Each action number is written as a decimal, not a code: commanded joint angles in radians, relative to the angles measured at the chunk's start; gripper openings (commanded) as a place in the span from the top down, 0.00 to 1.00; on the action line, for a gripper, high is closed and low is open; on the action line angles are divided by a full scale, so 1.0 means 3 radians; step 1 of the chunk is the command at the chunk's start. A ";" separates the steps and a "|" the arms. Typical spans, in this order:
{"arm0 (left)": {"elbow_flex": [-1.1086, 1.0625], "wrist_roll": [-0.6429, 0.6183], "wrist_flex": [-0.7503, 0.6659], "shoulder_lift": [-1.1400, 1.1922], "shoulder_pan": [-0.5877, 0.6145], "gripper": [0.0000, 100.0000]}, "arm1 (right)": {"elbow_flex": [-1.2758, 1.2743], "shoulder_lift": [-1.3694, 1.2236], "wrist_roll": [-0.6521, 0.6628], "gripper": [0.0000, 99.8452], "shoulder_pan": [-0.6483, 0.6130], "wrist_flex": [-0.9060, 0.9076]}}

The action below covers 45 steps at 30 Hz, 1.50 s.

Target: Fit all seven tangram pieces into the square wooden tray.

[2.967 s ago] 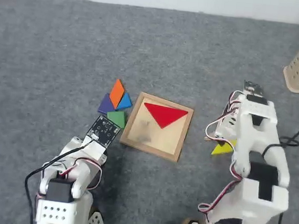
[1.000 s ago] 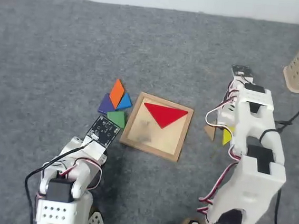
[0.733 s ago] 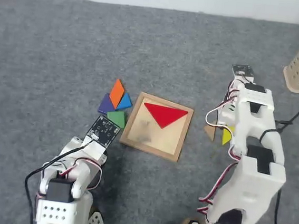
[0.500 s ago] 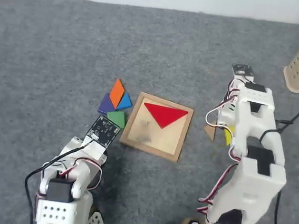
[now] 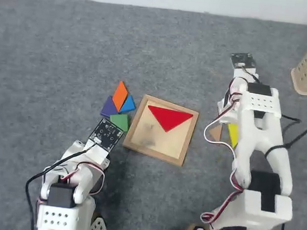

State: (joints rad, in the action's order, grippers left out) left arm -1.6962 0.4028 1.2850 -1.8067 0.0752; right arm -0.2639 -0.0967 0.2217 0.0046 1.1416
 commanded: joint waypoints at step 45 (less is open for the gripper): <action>0.0038 -0.0036 -0.0005 -0.0072 0.0015 0.88 | 0.0650 -0.1066 0.0655 0.66 0.0166 -0.0274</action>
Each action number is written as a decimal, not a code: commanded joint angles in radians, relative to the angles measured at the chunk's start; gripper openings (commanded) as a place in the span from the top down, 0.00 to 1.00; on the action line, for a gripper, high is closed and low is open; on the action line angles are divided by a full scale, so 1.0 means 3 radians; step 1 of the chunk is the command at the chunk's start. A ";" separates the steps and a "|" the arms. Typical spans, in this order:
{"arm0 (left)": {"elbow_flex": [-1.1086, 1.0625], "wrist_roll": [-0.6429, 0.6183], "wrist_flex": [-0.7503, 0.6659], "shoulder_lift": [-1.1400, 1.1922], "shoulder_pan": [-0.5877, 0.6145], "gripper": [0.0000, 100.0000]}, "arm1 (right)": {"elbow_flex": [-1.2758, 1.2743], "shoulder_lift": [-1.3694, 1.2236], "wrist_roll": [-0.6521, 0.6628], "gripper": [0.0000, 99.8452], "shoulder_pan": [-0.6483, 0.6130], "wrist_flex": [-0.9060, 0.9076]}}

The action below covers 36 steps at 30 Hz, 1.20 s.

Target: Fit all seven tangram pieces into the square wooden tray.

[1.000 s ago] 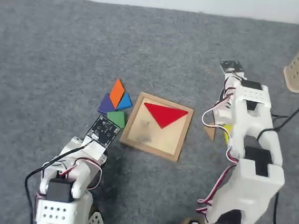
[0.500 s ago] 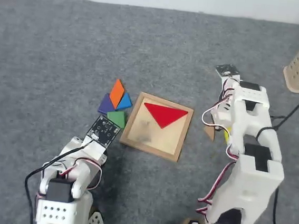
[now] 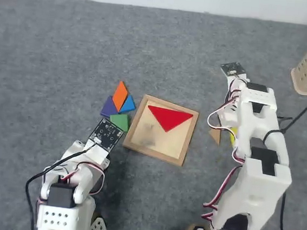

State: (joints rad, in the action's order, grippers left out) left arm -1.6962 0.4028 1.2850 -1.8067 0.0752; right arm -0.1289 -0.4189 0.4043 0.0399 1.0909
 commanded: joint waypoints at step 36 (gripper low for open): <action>0.0038 -0.0036 -0.0005 -0.0072 0.0015 0.88 | -0.0491 0.1184 -0.1018 0.72 -0.0038 0.0453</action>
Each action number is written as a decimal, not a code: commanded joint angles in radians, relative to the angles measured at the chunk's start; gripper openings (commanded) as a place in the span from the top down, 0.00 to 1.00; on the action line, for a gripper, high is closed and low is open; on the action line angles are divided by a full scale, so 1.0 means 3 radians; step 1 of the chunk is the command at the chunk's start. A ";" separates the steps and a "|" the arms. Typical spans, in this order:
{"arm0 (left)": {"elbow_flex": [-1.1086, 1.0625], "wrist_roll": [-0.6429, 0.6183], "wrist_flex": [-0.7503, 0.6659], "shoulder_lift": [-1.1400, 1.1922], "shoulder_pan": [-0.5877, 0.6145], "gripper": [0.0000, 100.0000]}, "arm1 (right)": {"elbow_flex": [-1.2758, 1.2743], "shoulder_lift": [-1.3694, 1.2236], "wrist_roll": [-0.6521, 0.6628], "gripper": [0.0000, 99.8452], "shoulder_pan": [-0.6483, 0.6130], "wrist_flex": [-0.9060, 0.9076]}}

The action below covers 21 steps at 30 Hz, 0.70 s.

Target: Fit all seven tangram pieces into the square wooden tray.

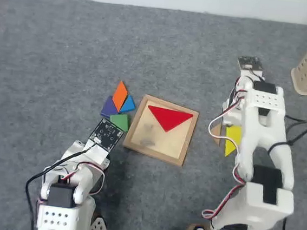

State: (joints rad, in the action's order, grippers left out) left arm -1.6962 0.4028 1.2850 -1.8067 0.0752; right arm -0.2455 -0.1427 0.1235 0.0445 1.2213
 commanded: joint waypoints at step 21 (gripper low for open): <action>0.0038 -0.0036 -0.0005 -0.0072 0.0015 0.88 | -0.0522 -0.0090 -0.0072 0.72 -0.0043 -0.0667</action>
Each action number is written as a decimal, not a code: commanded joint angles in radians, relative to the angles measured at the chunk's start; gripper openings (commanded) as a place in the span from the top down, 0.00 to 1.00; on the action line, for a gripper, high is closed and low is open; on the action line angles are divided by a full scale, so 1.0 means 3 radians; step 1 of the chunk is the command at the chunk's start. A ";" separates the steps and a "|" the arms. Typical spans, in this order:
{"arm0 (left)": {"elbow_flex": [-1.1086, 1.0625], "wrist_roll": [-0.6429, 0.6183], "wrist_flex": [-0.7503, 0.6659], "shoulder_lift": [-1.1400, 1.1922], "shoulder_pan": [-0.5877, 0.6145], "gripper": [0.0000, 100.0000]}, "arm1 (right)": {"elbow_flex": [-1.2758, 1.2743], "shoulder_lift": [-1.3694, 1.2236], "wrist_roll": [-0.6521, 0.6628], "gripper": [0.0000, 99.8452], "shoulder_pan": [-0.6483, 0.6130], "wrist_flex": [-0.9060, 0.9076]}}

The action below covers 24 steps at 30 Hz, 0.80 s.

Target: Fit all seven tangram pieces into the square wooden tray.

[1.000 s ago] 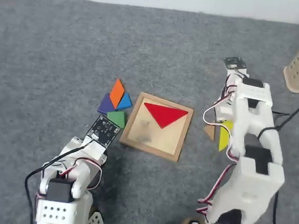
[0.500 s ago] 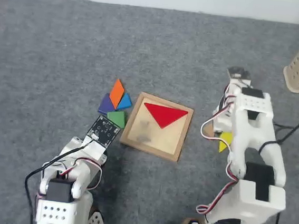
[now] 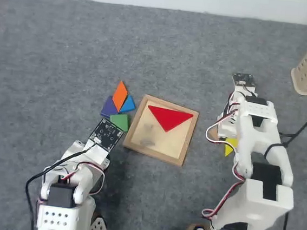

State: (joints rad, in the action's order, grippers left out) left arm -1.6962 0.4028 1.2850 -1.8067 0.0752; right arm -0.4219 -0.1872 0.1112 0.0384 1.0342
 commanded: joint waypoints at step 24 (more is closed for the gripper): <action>0.0038 -0.0036 -0.0005 -0.0072 0.0015 0.88 | 0.0205 0.0120 0.0041 0.84 -0.0023 0.0187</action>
State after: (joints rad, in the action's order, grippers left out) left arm -1.6962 0.4028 1.2850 -1.8067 0.0752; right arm -0.4204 -0.1872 0.1112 0.0384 1.0388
